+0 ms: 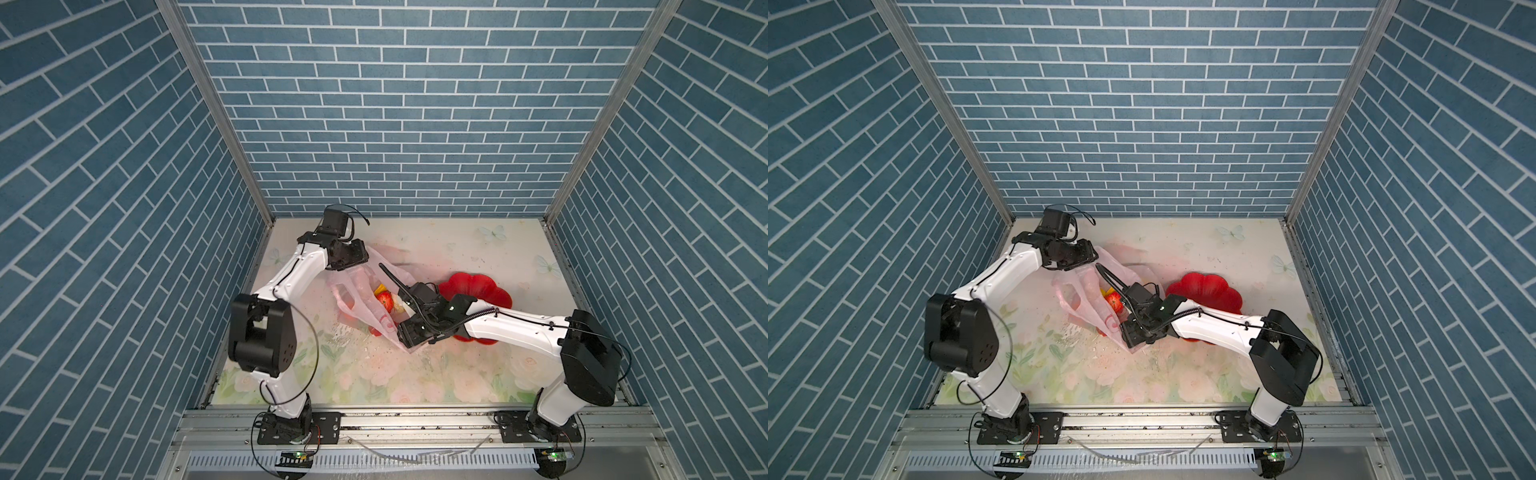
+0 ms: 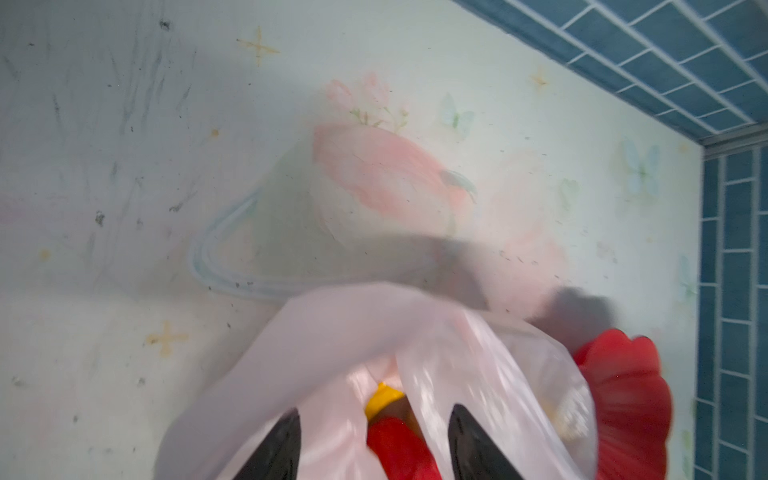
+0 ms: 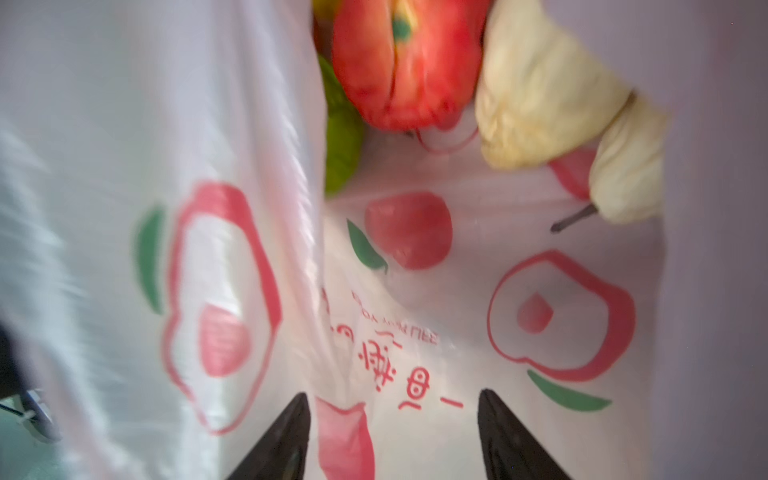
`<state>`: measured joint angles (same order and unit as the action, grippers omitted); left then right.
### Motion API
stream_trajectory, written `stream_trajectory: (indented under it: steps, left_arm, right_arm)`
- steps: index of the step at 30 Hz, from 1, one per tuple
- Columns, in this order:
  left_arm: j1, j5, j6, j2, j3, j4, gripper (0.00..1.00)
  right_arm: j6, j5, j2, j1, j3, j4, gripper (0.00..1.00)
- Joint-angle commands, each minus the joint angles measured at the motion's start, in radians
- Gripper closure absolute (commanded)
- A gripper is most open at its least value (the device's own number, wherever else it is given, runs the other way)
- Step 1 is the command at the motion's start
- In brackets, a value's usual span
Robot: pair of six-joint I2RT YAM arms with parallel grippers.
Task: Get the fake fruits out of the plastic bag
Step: 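Hold the bag open with the left gripper while the right reaches toward the fruits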
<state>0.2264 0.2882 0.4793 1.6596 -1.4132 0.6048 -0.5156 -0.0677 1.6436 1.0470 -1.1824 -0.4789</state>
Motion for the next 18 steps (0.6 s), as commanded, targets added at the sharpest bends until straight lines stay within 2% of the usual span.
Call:
stream_trajectory:
  steps: [1, 6, 9, 12, 18]
  left_arm:
    - [-0.004, 0.061, 0.031, -0.157, 0.091, 0.043, 0.35]
    - [-0.004, 0.095, 0.069, -0.287, 0.168, 0.062, 0.33]
    - [0.005, 0.159, 0.147, -0.328, 0.237, -0.034, 0.38]
    - [0.037, 0.166, 0.217, -0.343, 0.303, -0.13, 0.44]
    - [0.11, 0.165, 0.347, -0.322, 0.406, -0.328, 0.51]
  right_arm:
    - [0.003, 0.076, 0.004, 0.004, -0.107, -0.069, 0.36]
    - [-0.035, 0.142, 0.027, 0.002, -0.162, -0.046, 0.37]
    - [-0.08, 0.179, 0.047, -0.013, -0.192, -0.035, 0.49]
    - [-0.119, 0.181, 0.067, -0.037, -0.221, -0.027, 0.59]
    - [-0.138, 0.133, 0.151, -0.073, -0.322, -0.057, 0.66]
